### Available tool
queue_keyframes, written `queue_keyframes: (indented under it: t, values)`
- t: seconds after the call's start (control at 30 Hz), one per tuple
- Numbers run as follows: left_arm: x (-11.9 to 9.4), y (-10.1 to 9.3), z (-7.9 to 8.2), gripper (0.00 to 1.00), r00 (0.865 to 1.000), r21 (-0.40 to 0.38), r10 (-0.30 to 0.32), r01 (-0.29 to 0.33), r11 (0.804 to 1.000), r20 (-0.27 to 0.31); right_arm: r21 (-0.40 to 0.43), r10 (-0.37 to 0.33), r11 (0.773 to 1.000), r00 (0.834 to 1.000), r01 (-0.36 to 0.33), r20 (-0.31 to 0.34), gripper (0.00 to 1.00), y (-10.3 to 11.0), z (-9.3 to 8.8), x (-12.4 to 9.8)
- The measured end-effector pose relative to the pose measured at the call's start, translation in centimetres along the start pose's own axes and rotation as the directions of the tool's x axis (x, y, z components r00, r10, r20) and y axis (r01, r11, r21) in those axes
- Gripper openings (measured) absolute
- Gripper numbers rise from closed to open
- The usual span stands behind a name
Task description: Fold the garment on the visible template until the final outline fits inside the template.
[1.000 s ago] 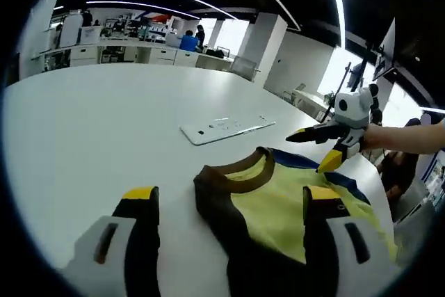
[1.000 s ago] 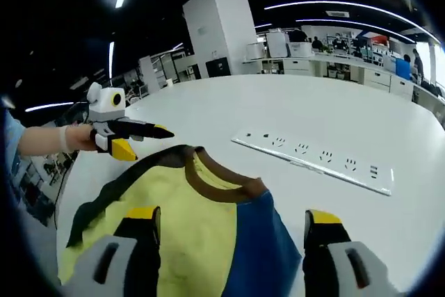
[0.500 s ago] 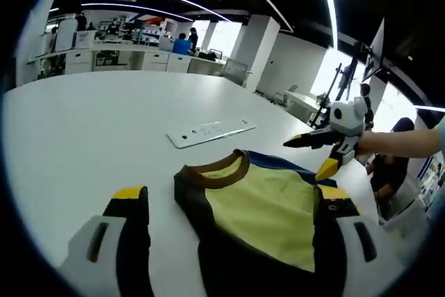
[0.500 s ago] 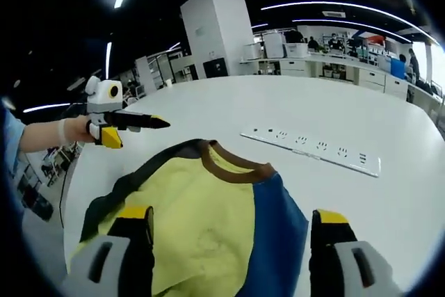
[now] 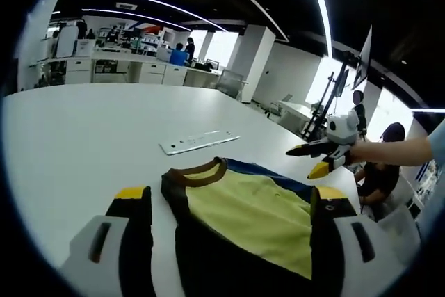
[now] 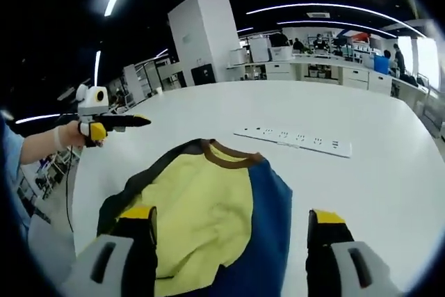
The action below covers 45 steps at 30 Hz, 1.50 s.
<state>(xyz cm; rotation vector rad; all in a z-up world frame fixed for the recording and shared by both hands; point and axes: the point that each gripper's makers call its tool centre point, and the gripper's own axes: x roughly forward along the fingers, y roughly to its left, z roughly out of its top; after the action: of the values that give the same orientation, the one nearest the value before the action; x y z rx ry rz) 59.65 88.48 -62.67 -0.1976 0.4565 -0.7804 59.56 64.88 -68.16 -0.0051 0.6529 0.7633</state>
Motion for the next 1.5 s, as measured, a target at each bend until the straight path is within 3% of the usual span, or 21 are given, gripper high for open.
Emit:
queue_keyframes:
  t: [0.17,0.3,0.47,0.7,0.83,1.0,1.13,1.27,1.37,1.43,1.5]
  values:
    - [-2.2,-1.3,0.0,0.9,0.999,-0.029,0.005,-0.004,1.0,0.044,0.047,-0.022,0.999,1.0,0.021,0.022,0.87,0.4,-1.1,-2.5]
    - [-4.1,-2.2,-1.1,0.9,0.998,-0.053,0.014,-0.01,0.999,0.062,0.061,-0.037,0.997,0.999,0.036,0.02,0.86,0.6,-2.4,-4.3]
    - [-6.2,-2.9,-3.1,0.9,0.999,-0.076,0.02,-0.017,0.997,0.04,0.067,-0.062,0.996,0.998,0.061,0.014,0.85,0.6,-3.7,-6.5]
    - [-7.9,-3.6,-2.9,0.9,0.997,-0.089,0.04,-0.034,0.995,0.064,0.138,-0.103,0.986,0.993,0.094,0.062,0.84,-0.1,-3.6,-8.4]
    - [-8.3,-3.9,-3.6,0.89,0.997,-0.075,0.048,-0.044,0.996,0.056,0.143,-0.109,0.985,0.992,0.099,0.059,0.83,-0.2,-3.9,-8.5]
    - [-9.3,-3.1,-4.6,0.86,0.995,-0.133,0.066,-0.056,0.99,0.068,0.158,-0.113,0.981,0.993,0.108,0.018,0.8,-0.8,-5.7,-8.2]
    - [-10.1,-3.1,-4.9,0.86,0.995,-0.139,0.074,-0.063,0.988,0.071,0.202,-0.089,0.975,0.996,0.09,-0.015,0.59,-1.2,-7.4,-7.4]
    - [-11.1,-2.9,-5.1,0.85,0.993,-0.161,0.083,-0.07,0.984,0.079,0.229,-0.088,0.968,0.995,0.099,-0.056,0.55,-1.7,-9.1,-6.1]
    - [-11.8,-2.7,-5.0,0.85,0.991,-0.176,0.098,-0.08,0.981,0.096,0.225,-0.12,0.964,0.988,0.139,-0.096,0.44,-2.5,-10.3,-5.2]
    - [-12.2,-2.6,-5.1,0.85,0.989,-0.187,0.106,-0.085,0.979,0.105,0.293,-0.092,0.949,0.992,0.114,-0.087,0.38,-1.9,-10.5,-4.8]
    - [-12.6,-2.5,-5.0,0.84,0.984,-0.214,0.115,-0.085,0.973,0.133,0.298,-0.098,0.947,0.992,0.116,-0.076,0.36,-2.2,-10.7,-4.5]
